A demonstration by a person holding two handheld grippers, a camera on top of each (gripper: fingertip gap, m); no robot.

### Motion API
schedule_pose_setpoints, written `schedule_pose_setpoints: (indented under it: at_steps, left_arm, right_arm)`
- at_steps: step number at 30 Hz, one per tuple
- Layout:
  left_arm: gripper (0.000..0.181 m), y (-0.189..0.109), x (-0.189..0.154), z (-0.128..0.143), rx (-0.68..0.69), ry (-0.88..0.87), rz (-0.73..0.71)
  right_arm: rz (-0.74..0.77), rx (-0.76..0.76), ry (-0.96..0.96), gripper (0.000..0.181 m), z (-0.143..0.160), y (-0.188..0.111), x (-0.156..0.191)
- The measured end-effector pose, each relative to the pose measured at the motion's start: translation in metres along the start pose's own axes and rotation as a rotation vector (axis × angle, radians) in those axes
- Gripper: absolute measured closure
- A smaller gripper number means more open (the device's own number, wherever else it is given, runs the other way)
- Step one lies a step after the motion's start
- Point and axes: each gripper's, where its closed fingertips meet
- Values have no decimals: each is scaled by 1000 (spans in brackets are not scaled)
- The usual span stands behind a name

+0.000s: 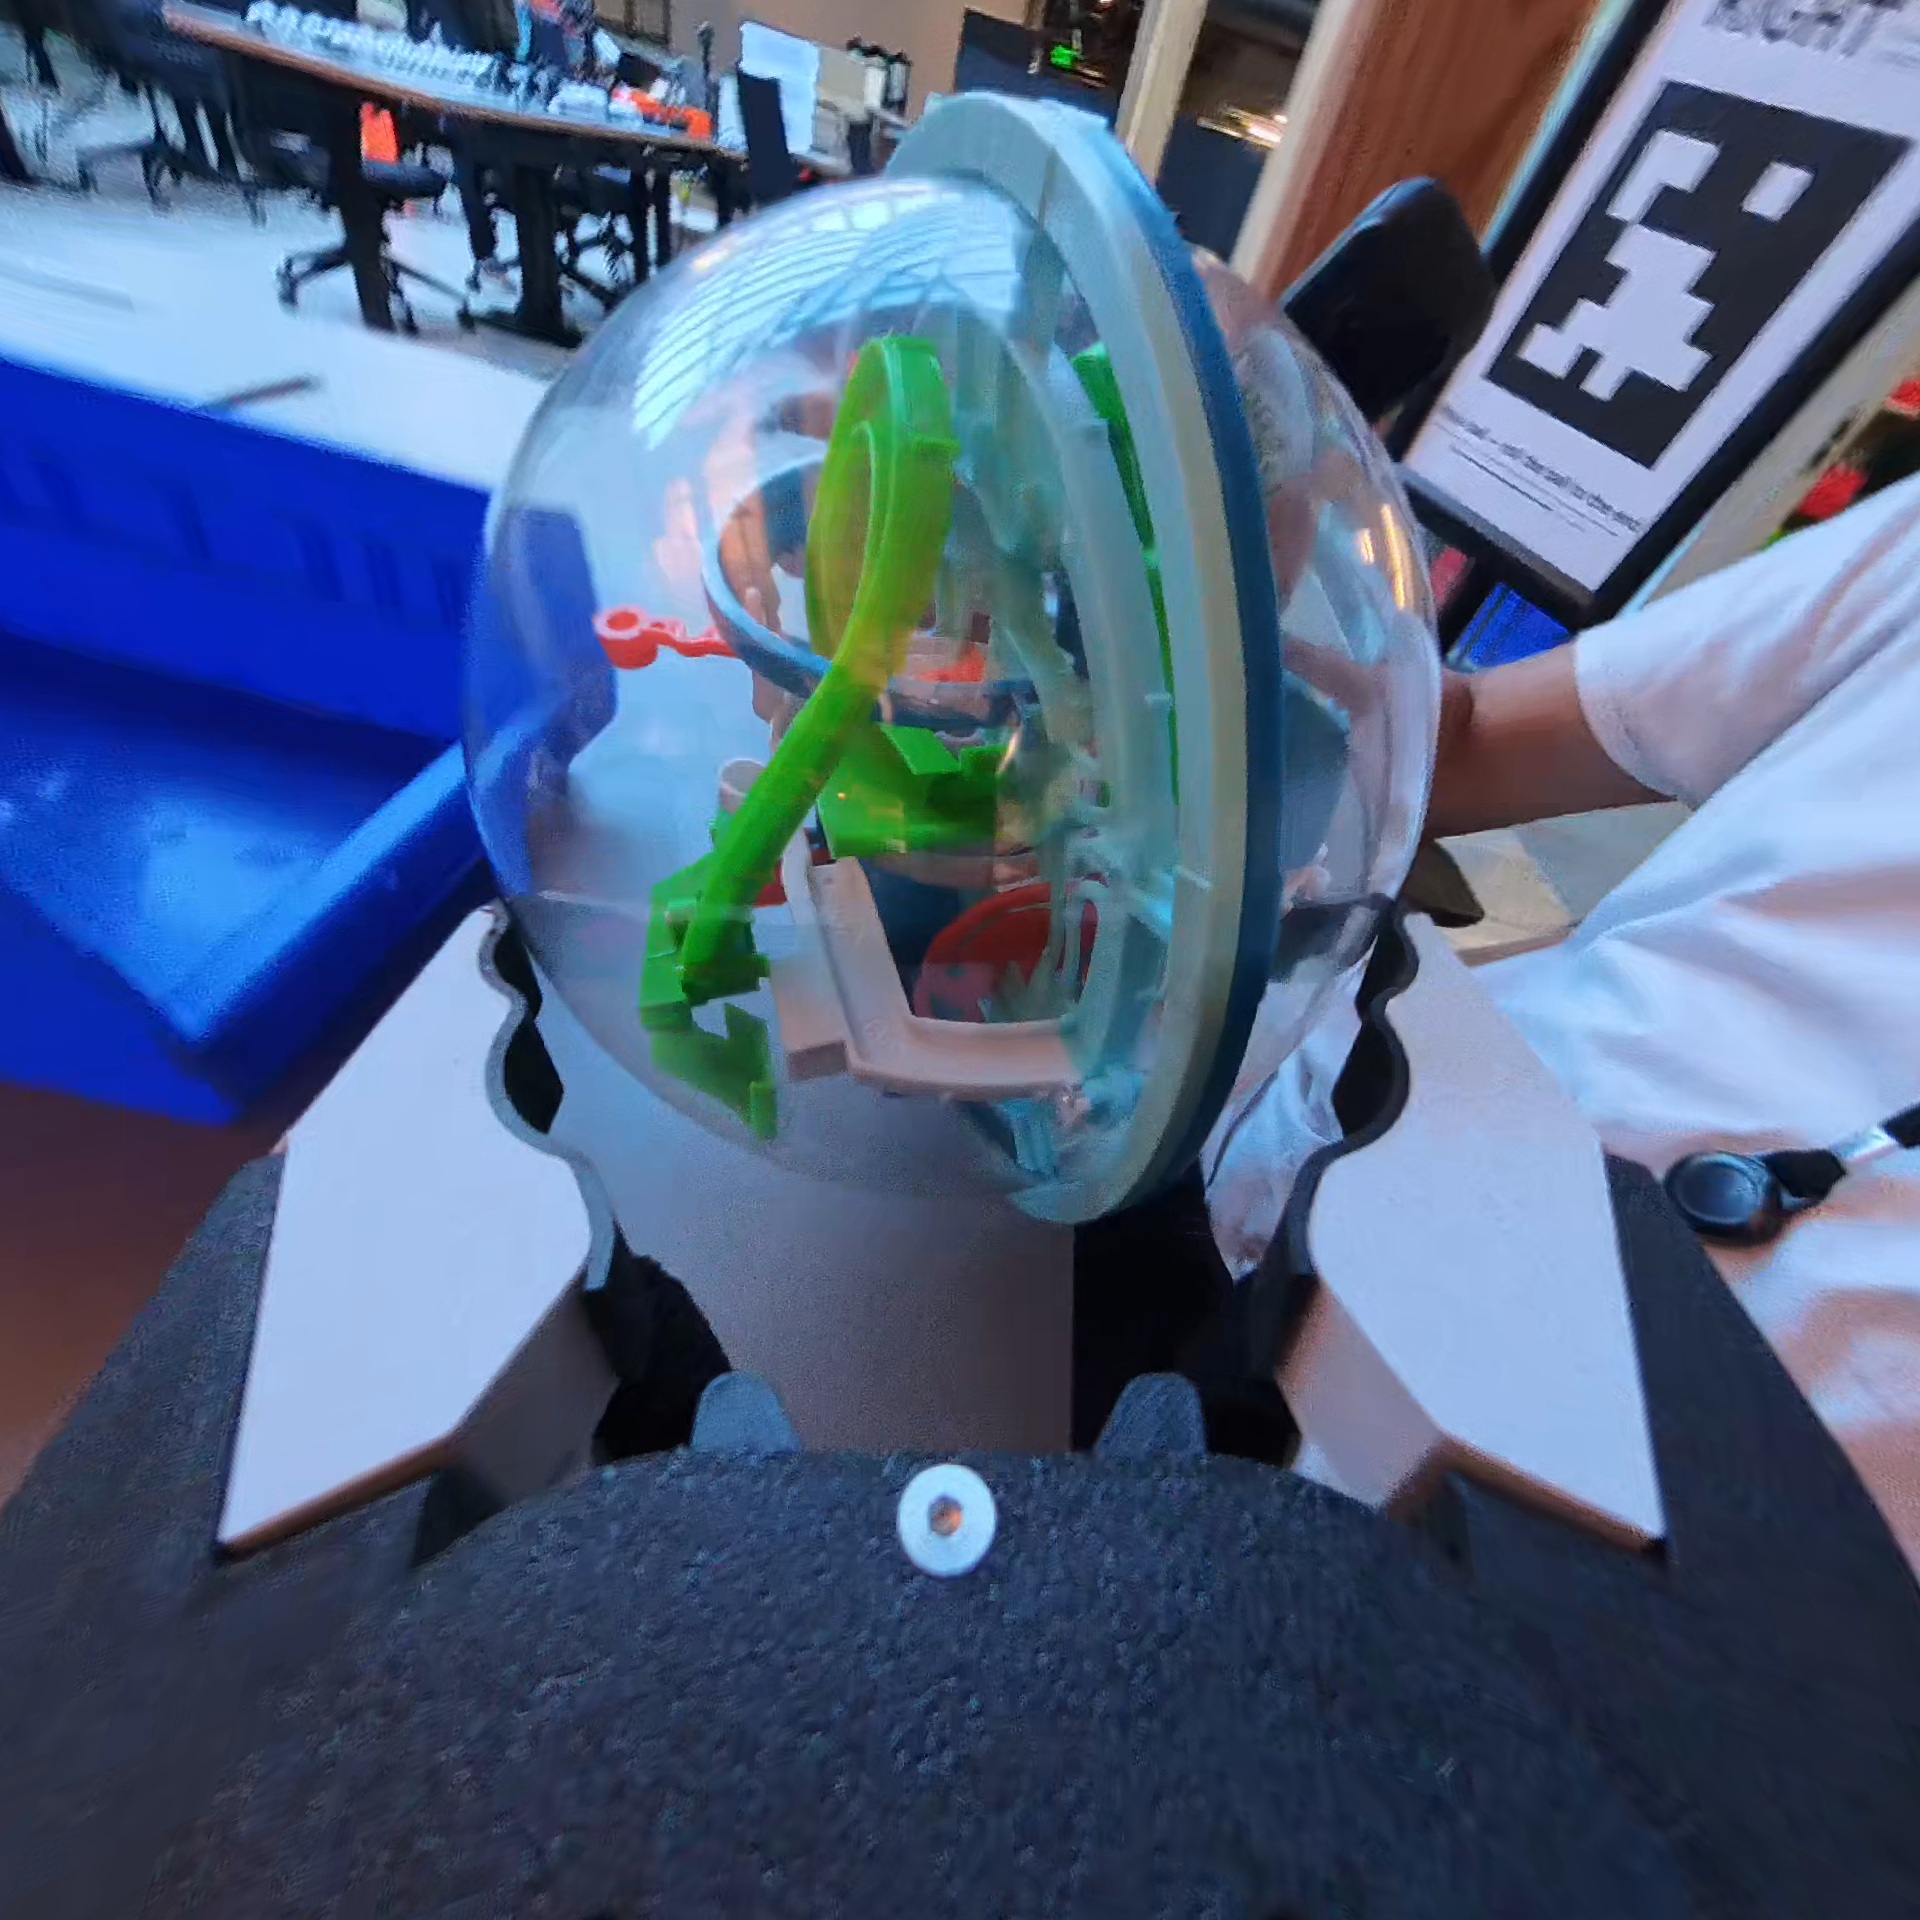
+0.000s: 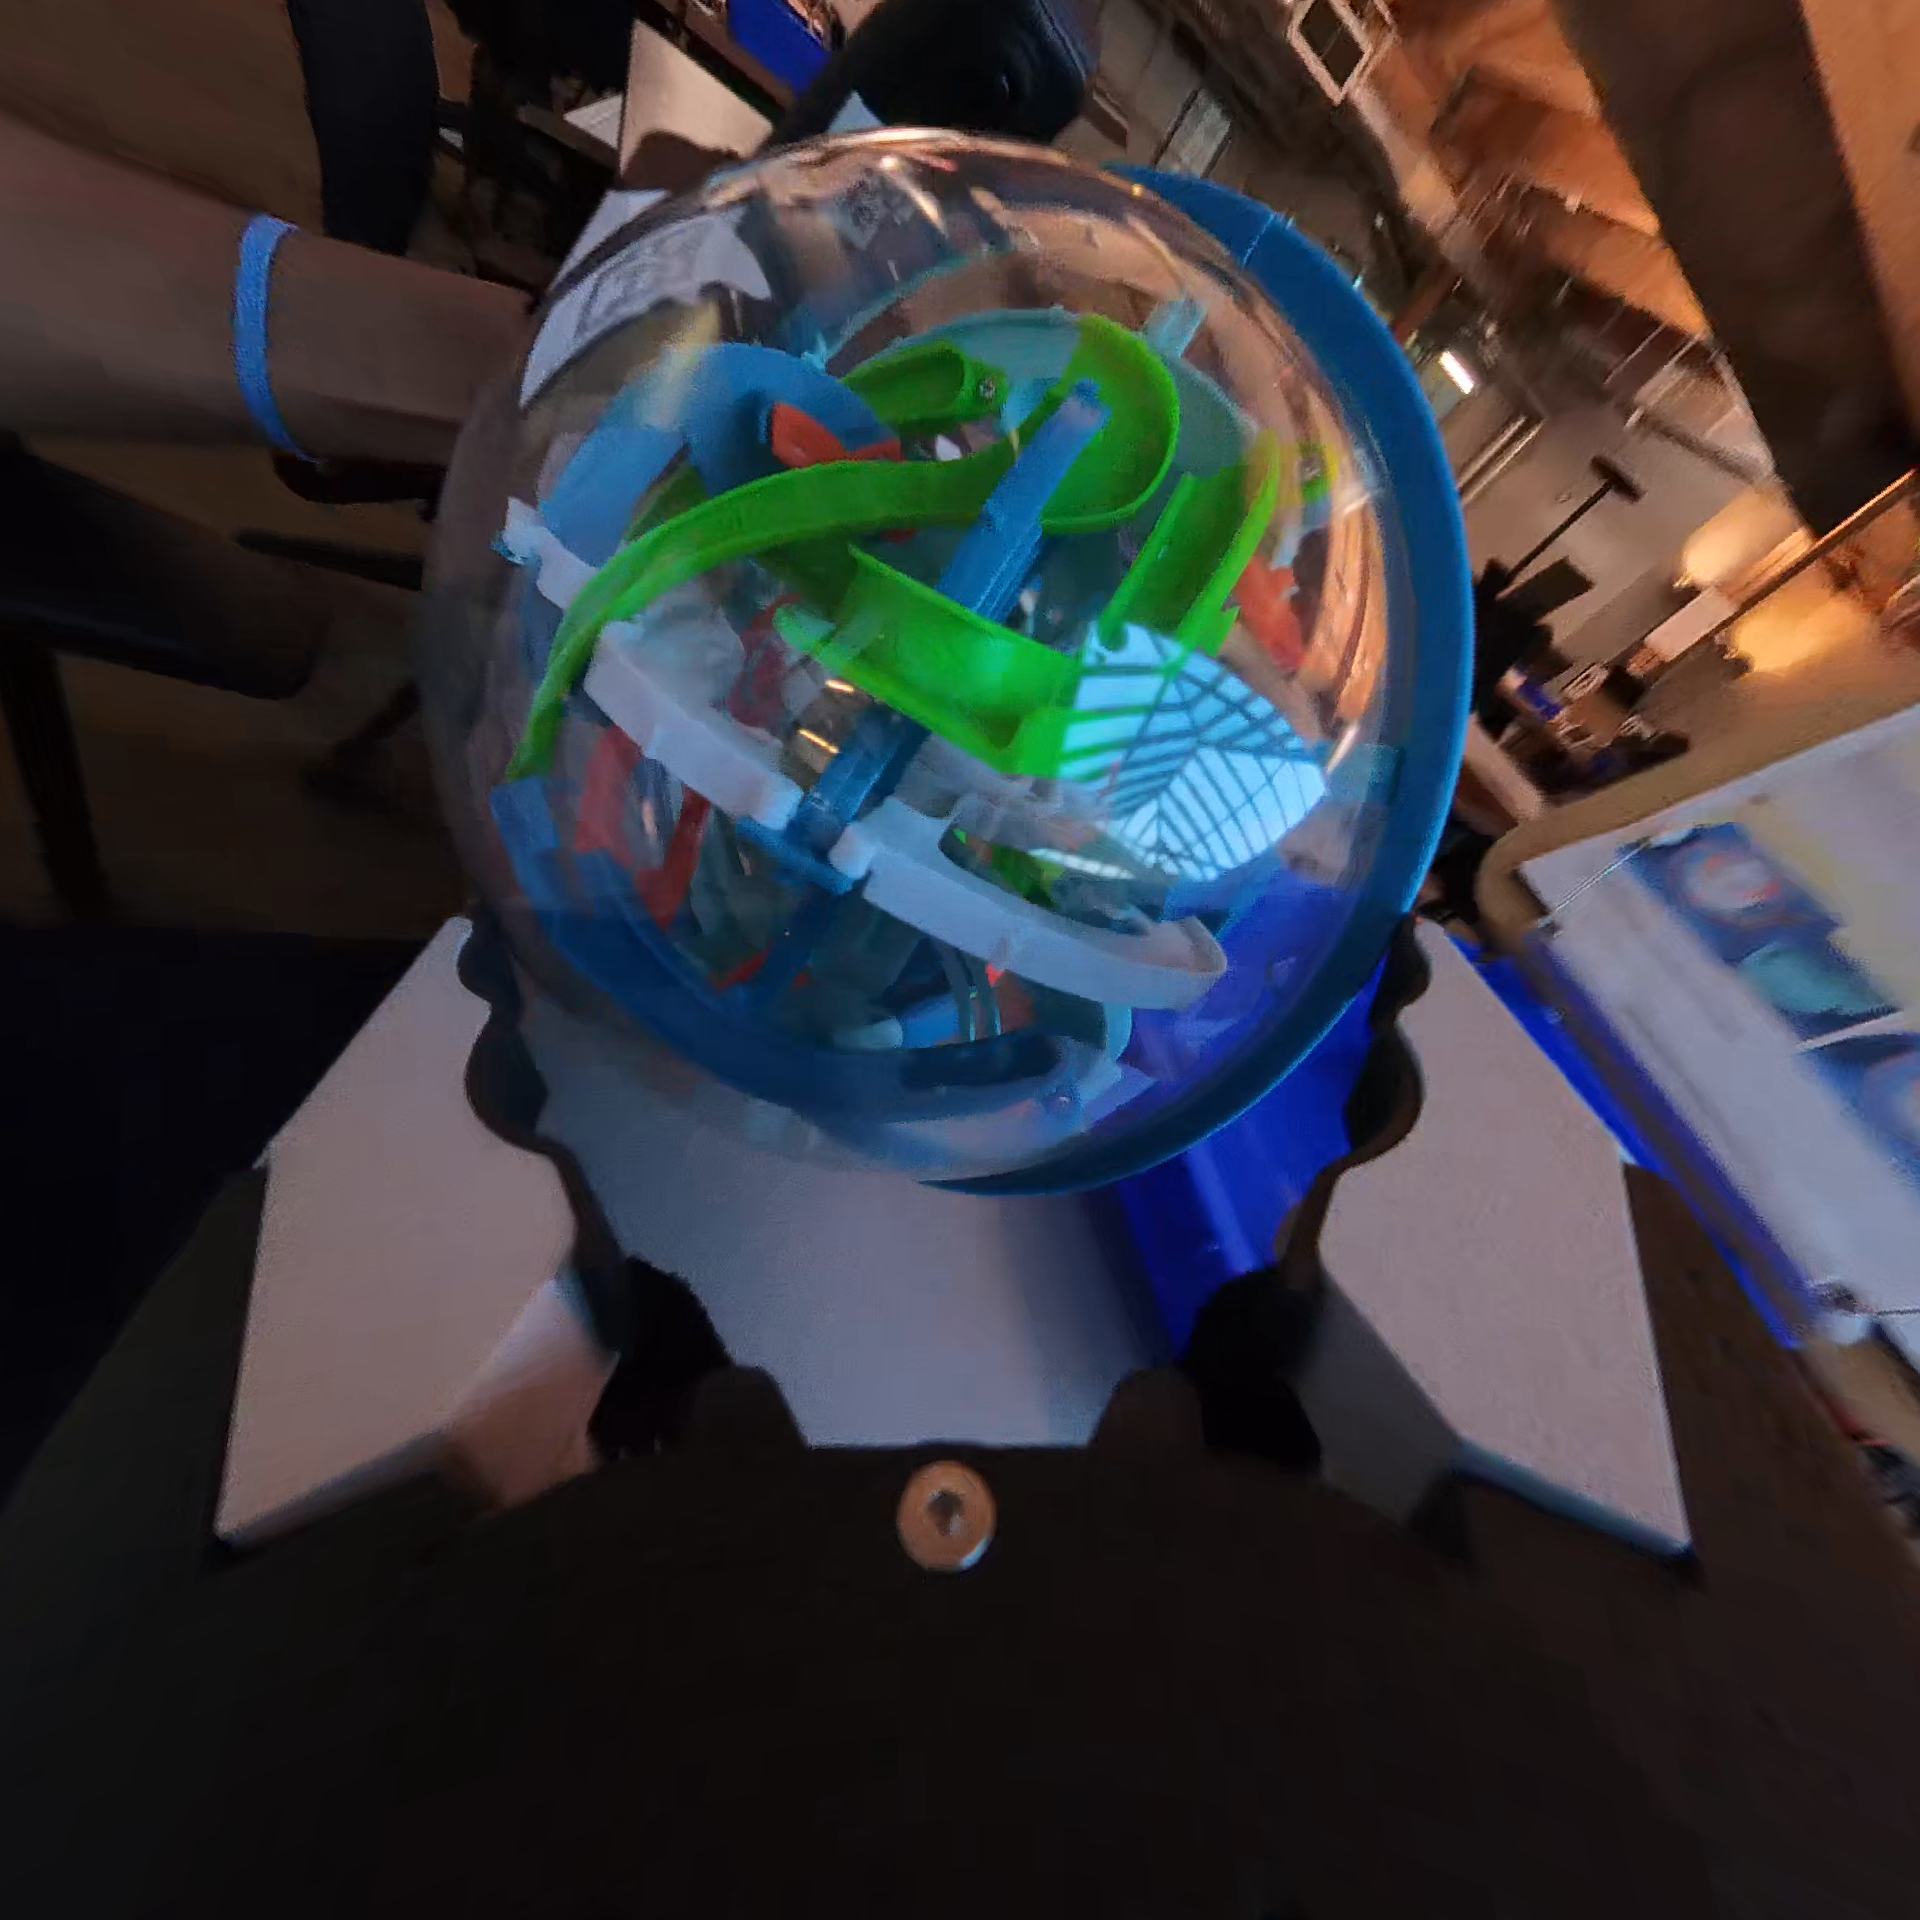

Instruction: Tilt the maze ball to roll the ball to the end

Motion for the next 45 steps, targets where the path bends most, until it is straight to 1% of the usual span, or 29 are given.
schedule_pose_setpoints:
  at_steps: [1, 3, 5, 8, 10, 11, 13, 17, 20, 21, 23, 24, 26, 28, 31, 36, 39, 41, 45]
  left_arm:
    - [31, -2, -6, -8, -18, 15, 9]
    - [31, -4, -10, -18, -69, -1, 54]
    - [31, -3, -10, -21, -113, -51, 125]
    - [30, -1, -4, -24, -184, -173, 229]
    - [30, 0, -4, -26, -229, -188, 266]
    - [30, 0, -7, -27, -248, -163, 269]
    - [31, -1, -22, -29, -252, -52, 243]
    - [31, -7, -60, -40, -232, 180, 182]
    - [31, -13, -72, -52, -227, 253, 142]
    - [31, -17, -86, -58, -226, 308, 119]
    - [31, -26, -117, -70, -201, 413, 102]
    - [31, -28, -123, -76, -189, 433, 86]
    - [31, -29, -112, -80, -164, 422, 38]
    - [31, -27, -104, -78, -155, 383, 42]
    - [31, -25, -110, -77, -177, 334, 121]
    - [30, -24, -103, -79, -224, 219, 207]
    - [31, -22, -97, -79, -240, 160, 236]
    - [31, -22, -99, -78, -248, 177, 223]
    - [31, -25, -118, -80, -217, 309, 157]
  right_arm:
    - [9, 7, -10, 26, -8, -8, -2]
    - [-2, 17, 6, 26, -18, -16, -7]
    - [-32, -17, 46, 26, -24, -20, -9]
    - [-83, -85, 172, 28, -26, -21, -15]
    - [-75, -129, 183, 29, -29, -24, -16]
    - [-59, -148, 158, 30, -33, -27, -15]
    - [-23, -144, 42, 27, -43, -38, -7]
    - [71, -23, -192, 26, -74, -67, 10]
    - [138, 56, -231, 26, -81, -76, 10]
    - [173, 47, -279, 26, -93, -87, 15]
    - [217, -75, -367, 26, -124, -112, 31]
    - [235, -105, -376, 26, -130, -117, 31]
    - [256, -66, -352, 26, -118, -109, 18]
    - [241, -53, -310, 26, -110, -104, 13]
    - [193, -122, -277, 26, -119, -110, 20]
    - [144, -116, -171, 27, -117, -107, 13]
    - [116, -142, -120, 27, -114, -105, 9]
    - [122, -152, -140, 27, -114, -106, 11]
    - [175, -188, -271, 26, -127, -118, 24]
Point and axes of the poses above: each gripper's, where its closed fingertips meet, y out along the fingers, z out of its underside, x = y × z across the jaws, and after that the axes turned 15 degrees about x, right-handed
